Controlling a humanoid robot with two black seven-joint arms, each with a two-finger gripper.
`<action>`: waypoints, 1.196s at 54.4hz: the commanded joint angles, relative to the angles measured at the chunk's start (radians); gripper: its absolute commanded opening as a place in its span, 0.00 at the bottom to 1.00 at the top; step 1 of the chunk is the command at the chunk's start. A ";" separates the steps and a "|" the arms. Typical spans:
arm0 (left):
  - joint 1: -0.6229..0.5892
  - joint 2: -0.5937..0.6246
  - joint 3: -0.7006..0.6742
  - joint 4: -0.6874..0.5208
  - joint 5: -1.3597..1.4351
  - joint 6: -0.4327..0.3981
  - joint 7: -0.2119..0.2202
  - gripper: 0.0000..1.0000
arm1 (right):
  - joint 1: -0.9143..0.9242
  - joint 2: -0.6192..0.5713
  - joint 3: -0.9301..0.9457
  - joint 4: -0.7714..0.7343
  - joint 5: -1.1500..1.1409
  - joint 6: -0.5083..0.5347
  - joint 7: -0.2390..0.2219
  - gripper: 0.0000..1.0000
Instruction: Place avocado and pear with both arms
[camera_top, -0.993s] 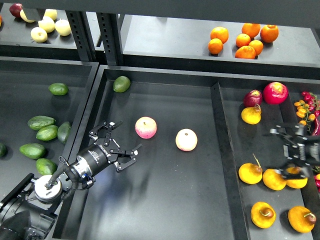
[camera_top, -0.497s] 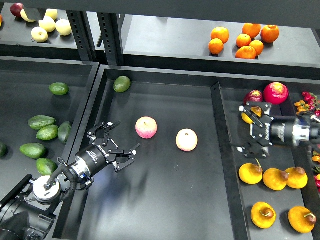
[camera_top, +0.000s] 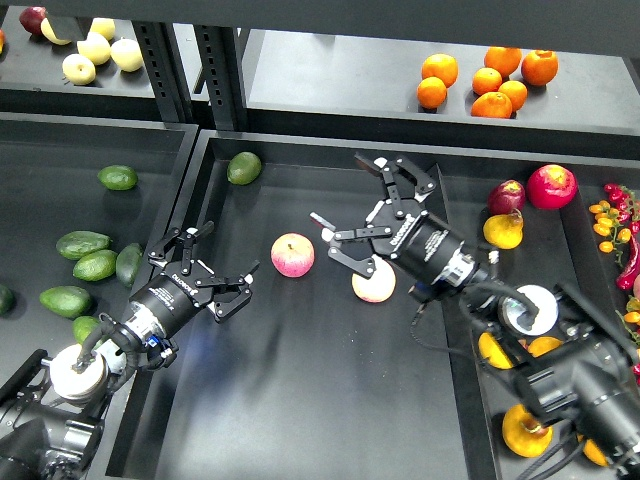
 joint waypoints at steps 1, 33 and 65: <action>-0.013 0.000 0.002 0.011 -0.007 0.000 0.000 0.99 | -0.025 0.009 0.075 -0.019 -0.002 0.000 0.000 0.99; -0.157 0.000 0.006 0.066 -0.024 0.000 0.000 0.99 | -0.130 0.009 0.160 0.047 0.044 0.000 0.000 1.00; -0.202 0.000 -0.003 0.043 -0.025 0.000 0.000 0.99 | -0.186 0.009 0.169 0.176 0.097 0.000 0.055 1.00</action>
